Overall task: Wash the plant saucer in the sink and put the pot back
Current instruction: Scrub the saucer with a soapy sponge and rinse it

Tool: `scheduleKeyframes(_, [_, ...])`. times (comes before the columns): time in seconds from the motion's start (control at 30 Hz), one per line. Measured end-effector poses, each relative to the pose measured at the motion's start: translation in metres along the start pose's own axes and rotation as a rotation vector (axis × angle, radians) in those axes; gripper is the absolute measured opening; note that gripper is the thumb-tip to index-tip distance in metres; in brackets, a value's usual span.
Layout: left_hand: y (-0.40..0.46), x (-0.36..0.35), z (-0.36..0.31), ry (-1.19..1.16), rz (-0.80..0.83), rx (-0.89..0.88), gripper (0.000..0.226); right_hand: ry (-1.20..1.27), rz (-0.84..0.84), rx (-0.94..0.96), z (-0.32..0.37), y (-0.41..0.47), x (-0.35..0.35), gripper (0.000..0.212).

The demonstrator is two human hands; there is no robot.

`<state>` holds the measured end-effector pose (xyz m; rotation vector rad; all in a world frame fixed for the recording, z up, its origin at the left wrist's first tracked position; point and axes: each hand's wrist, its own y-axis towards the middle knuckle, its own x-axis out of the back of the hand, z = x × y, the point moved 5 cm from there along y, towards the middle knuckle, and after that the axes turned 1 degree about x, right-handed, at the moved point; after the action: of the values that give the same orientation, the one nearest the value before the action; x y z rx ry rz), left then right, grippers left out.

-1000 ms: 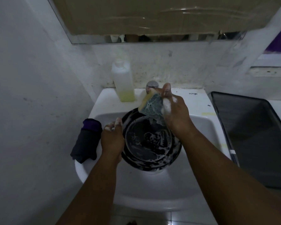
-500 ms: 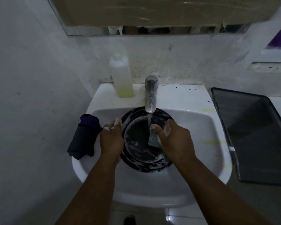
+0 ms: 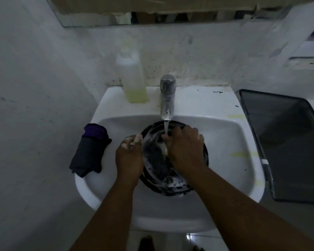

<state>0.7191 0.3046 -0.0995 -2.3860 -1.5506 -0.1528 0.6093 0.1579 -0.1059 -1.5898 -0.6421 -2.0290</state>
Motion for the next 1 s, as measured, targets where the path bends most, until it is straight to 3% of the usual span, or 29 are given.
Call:
scheduleKeyframes(0.07, [0.001,-0.002,0.003,0.010,-0.015,0.001,0.027,0.040,0.033,0.019,0.021,0.001,-0.003,0.053])
scheduleKeyframes(0.23, [0.009,0.012,0.013,-0.055,-0.060,0.060,0.020,0.102,-0.063,0.422,0.031,-0.050,-0.022,0.046])
scheduleKeyframes(0.33, [0.008,0.014,0.018,-0.035,-0.048,0.052,0.018,0.042,-0.079,0.275,-0.002,-0.033,-0.032,0.045])
scheduleKeyframes(0.43, [0.004,0.001,0.014,0.006,-0.029,0.032,0.015,0.084,-0.116,0.167,0.008,-0.008,-0.028,0.045])
scheduleKeyframes(0.57, [0.010,0.001,0.015,-0.049,-0.059,0.061,0.016,0.191,-0.067,0.461,0.050,-0.040,-0.029,0.037])
scheduleKeyframes(0.67, [0.016,0.008,0.022,-0.101,-0.079,0.089,0.021,0.144,-0.030,0.561,0.024,-0.052,-0.031,0.036])
scheduleKeyframes(0.8, [0.014,-0.003,0.024,-0.116,-0.054,0.096,0.017,0.023,-0.086,0.240,-0.007,-0.005,-0.027,0.043])
scheduleKeyframes(0.87, [0.008,-0.012,0.021,-0.124,-0.030,0.094,0.013,0.080,-0.103,0.194,0.009,0.009,-0.025,0.044])
scheduleKeyframes(1.0, [0.010,-0.010,0.023,-0.177,-0.063,0.135,0.013,0.116,0.017,0.559,0.051,-0.028,-0.041,0.036])
